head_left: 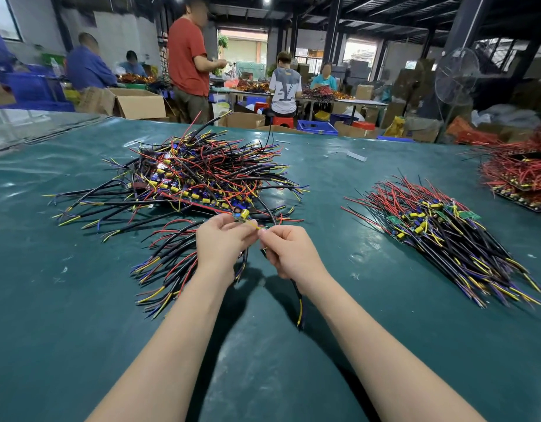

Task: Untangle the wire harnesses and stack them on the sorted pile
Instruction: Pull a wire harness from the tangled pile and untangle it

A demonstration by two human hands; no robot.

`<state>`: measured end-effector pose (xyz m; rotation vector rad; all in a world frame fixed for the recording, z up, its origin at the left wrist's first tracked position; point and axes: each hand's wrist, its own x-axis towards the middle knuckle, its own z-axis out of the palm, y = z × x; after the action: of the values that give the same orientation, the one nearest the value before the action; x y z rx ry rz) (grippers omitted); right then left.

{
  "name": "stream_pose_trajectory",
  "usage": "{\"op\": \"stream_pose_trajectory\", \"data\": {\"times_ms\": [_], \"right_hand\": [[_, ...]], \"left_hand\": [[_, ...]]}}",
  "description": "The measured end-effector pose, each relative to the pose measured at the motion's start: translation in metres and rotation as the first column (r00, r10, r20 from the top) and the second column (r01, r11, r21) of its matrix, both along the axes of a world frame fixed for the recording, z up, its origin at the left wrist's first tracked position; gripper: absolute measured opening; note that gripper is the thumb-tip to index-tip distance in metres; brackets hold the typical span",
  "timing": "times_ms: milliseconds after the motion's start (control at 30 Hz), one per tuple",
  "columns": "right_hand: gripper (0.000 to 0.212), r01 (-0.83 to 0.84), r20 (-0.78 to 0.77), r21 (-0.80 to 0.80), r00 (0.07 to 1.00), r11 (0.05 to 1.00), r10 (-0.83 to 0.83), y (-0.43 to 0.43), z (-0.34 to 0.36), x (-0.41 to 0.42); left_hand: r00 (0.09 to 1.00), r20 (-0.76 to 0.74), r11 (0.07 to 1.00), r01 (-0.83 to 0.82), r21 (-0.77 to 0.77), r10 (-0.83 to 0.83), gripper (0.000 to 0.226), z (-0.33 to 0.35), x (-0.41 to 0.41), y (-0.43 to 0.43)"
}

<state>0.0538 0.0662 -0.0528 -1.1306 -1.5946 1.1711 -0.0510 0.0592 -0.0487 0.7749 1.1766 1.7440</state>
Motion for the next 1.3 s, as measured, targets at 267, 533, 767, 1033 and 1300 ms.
{"op": "stream_pose_trajectory", "data": {"times_ms": [267,533,767,1033,1300], "right_hand": [[0.038,-0.052,-0.195,-0.266,0.981,0.963,-0.001,0.0,0.007,0.004],[0.032,-0.119,-0.162,-0.334,0.984,0.935,0.067,0.001,0.007,0.011],[0.031,-0.188,-0.036,-0.141,0.982,0.972,0.185,0.0,0.005,0.012],[0.03,-0.293,-0.175,-0.295,0.952,0.909,0.25,0.001,0.011,0.018],[0.03,-0.237,-0.167,-0.328,0.967,0.914,0.191,0.0,0.005,0.014]], "left_hand": [[0.937,0.282,0.978,0.201,0.049,-0.206,0.02,0.005,0.003,-0.003],[0.946,-0.306,0.993,0.119,0.014,-0.109,0.022,-0.001,-0.006,0.001],[0.9,-0.431,0.998,-0.044,0.052,0.062,0.028,-0.004,-0.003,0.002],[0.918,0.243,0.949,0.311,0.047,-0.313,0.015,0.004,-0.009,0.0],[0.897,-0.398,0.981,0.183,-0.057,-0.19,0.026,-0.007,0.0,0.003]]}}
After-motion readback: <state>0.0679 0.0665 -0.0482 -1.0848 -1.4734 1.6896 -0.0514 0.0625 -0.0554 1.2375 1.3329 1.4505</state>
